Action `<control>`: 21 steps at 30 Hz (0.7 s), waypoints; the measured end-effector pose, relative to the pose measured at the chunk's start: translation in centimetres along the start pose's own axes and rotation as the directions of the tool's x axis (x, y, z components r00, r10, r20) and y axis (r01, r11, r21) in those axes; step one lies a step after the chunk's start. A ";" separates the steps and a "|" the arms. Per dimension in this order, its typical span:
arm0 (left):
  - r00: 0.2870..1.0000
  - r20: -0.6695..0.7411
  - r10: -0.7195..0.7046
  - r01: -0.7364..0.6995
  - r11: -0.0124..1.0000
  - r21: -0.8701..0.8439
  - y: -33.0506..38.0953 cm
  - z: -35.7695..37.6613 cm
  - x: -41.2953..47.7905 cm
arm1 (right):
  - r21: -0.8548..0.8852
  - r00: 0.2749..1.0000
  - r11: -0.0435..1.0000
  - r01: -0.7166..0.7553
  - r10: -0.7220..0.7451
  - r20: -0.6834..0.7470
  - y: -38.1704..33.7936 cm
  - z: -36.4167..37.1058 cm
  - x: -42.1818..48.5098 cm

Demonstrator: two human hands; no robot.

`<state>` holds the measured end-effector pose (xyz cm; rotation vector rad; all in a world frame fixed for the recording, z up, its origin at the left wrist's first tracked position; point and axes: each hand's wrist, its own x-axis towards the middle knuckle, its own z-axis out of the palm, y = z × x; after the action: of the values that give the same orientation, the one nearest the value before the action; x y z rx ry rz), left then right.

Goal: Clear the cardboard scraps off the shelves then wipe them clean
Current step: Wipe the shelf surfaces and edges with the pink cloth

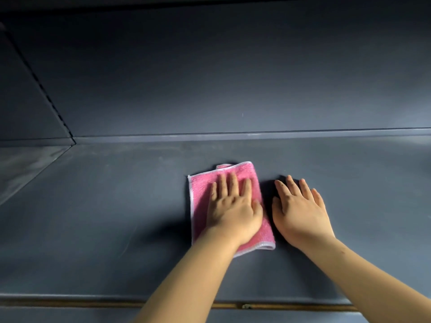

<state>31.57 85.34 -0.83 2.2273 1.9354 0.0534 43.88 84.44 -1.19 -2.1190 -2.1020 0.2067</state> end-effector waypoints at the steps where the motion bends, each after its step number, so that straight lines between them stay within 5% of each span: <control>1: 0.999 -0.016 -0.041 0.041 0.999 -0.003 -0.5 0.1 -0.1 | -0.007 1.000 1.000 0.002 -0.002 -0.002 0.0 0.0 0.0; 3: 0.997 -0.042 -0.066 0.066 0.998 0.007 -1.2 0.3 -1.2 | -0.017 1.000 1.000 0.005 -0.005 -0.010 0.0 0.0 -0.1; 12: 0.976 0.029 0.216 -0.216 0.976 -0.007 0.6 -0.5 0.8 | -0.034 1.000 0.999 0.008 -0.008 -0.024 0.1 0.4 0.3; 21: 0.998 0.032 0.049 -0.048 0.999 -0.024 -1.1 -1.6 7.4 | -0.072 1.000 0.997 0.005 -0.006 -0.018 0.0 0.2 0.2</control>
<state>31.38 93.00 -0.15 2.2455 1.8549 0.0459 43.84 84.62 -1.43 -2.1458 -2.1358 0.1126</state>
